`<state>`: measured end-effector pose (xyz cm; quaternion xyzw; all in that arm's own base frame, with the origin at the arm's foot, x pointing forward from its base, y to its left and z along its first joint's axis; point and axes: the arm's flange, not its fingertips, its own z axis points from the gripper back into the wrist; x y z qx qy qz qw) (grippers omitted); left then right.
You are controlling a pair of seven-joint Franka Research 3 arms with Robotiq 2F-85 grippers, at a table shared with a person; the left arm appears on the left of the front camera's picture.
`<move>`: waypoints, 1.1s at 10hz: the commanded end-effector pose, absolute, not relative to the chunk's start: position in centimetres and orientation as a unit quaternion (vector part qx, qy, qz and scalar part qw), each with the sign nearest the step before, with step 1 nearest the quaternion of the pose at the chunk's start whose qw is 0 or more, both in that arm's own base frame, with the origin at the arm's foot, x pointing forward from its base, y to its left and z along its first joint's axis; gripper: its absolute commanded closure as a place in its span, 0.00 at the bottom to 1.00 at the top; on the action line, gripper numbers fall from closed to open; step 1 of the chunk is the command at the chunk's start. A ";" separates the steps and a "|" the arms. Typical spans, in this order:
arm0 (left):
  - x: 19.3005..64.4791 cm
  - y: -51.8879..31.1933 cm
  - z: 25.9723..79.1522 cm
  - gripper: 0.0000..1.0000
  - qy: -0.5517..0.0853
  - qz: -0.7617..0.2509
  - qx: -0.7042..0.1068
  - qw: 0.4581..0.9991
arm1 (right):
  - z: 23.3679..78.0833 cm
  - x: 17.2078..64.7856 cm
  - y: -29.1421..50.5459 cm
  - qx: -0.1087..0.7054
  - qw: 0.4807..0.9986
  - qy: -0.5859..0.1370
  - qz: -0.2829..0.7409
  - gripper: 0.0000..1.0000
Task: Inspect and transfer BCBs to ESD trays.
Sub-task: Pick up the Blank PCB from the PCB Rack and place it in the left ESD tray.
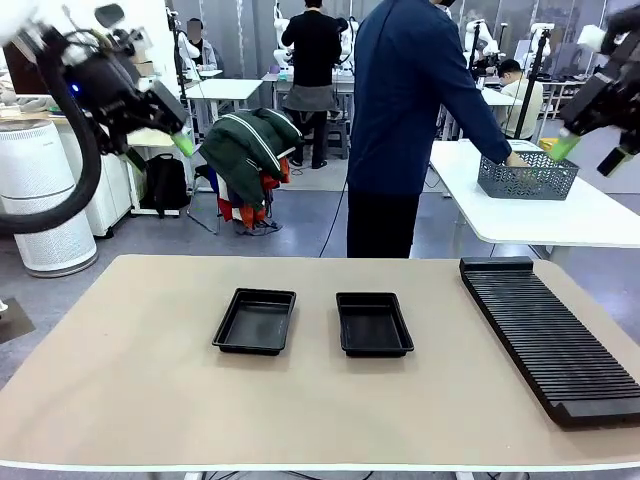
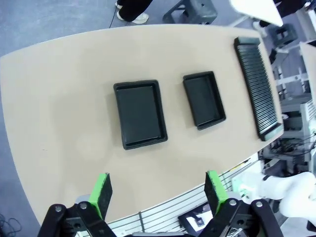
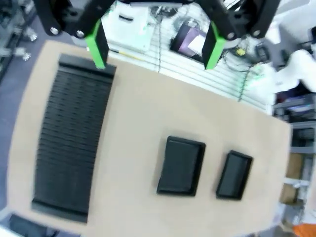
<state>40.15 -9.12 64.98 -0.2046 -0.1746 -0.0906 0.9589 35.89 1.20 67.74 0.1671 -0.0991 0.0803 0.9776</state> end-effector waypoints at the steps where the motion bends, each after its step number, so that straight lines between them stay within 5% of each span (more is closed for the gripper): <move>1: 40.0 -8.0 66.4 0.00 -0.163 -0.078 -0.231 0.956 | 69.1 37.7 -1.4 0.220 0.973 -0.059 0.041 0.00; 7: 39.0 -6.0 68.7 0.00 -0.137 -0.010 -0.286 0.948 | 70.5 39.4 -9.9 0.316 0.945 -0.078 -0.017 0.00; 11: 39.0 -6.2 68.9 0.00 -0.139 0.010 -0.277 0.951 | 69.7 40.0 -10.3 0.289 0.955 -0.063 -0.005 0.00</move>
